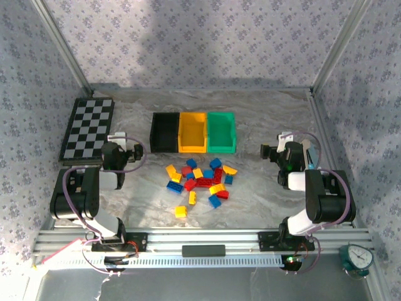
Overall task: Sort the legos into containers by color
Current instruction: Pick up the lego from the center of the table.
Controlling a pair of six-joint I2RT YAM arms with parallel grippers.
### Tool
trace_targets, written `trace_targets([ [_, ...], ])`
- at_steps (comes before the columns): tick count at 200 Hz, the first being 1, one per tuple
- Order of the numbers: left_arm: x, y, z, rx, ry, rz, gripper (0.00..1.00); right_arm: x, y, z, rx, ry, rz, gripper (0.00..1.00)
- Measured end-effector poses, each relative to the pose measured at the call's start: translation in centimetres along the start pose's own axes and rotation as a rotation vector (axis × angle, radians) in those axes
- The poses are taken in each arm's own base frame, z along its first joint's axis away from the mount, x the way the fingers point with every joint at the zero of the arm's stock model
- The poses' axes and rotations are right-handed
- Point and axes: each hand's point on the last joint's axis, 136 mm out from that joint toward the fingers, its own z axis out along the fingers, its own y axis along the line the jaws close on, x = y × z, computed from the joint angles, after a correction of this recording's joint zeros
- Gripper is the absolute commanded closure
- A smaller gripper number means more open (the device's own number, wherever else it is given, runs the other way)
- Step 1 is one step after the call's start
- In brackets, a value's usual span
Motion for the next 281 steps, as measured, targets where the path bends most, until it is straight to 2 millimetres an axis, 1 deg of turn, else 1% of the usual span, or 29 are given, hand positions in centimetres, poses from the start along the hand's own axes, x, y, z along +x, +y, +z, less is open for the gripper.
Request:
trace_targets([
  [28,0.0,-0.1,0.0,0.006,0.001,0.003,0.00,-0.1,0.2,-0.1,0.007,0.015,-0.008,0.00],
  [61,0.0,-0.7,-0.4,0.031,0.018,0.021,0.00,-2.1,0.4,-1.0,0.016,-0.023,-0.014,0.00],
  [78,-1.0,-0.8,-1.1,0.033,0.009,0.021,0.00,-3.4,0.1,-1.8,0.029,-0.054,-0.013,0.00],
  [94,-2.4,-0.8,-1.9,0.032,-0.013,0.013,0.00,-4.5,-0.1,-2.8,0.042,-0.080,-0.010,0.00],
  [108,-3.7,-0.8,-2.6,0.028,-0.027,-0.009,0.00,-5.0,-0.3,-3.6,0.051,-0.083,-0.001,0.00],
  [129,-5.2,-0.5,-3.8,0.011,-0.027,-0.080,0.00,-5.4,-0.7,-4.6,0.061,-0.080,0.035,0.00],
  [154,-6.3,0.1,-5.4,-0.028,0.013,-0.271,0.00,-4.9,-1.2,-4.7,0.048,-0.028,0.136,0.00],
  [168,-7.2,-0.4,-6.1,0.003,0.011,-0.354,0.00,-4.7,-1.0,-4.5,0.010,-0.001,0.187,0.00],
  [180,-7.3,-1.5,-6.4,0.058,0.037,-0.418,0.00,-4.6,-0.6,-4.2,-0.025,0.026,0.219,0.00],
  [188,-7.0,-2.4,-6.5,0.097,0.072,-0.453,0.00,-4.6,-0.2,-4.0,-0.047,0.040,0.235,0.01],
  [202,-6.0,-4.0,-6.5,0.153,0.156,-0.496,0.00,-4.5,0.6,-4.0,-0.082,0.067,0.253,0.05],
  [215,-4.6,-5.7,-6.6,0.200,0.260,-0.512,0.00,-4.6,1.4,-4.1,-0.108,0.094,0.263,0.07],
  [234,-2.1,-8.9,-7.2,0.273,0.446,-0.504,0.00,-4.9,2.8,-4.2,-0.147,0.122,0.269,0.08],
  [254,0.4,-12.4,-8.6,0.334,0.615,-0.456,0.00,-4.3,5.0,-4.6,-0.200,0.164,0.267,0.09],
  [265,2.0,-14.4,-9.9,0.370,0.700,-0.411,0.00,-3.7,6.5,-4.9,-0.233,0.194,0.256,0.10],
  [281,4.0,-16.3,-11.7,0.397,0.800,-0.351,0.01,-3.0,8.8,-5.4,-0.278,0.221,0.228,0.12],
])
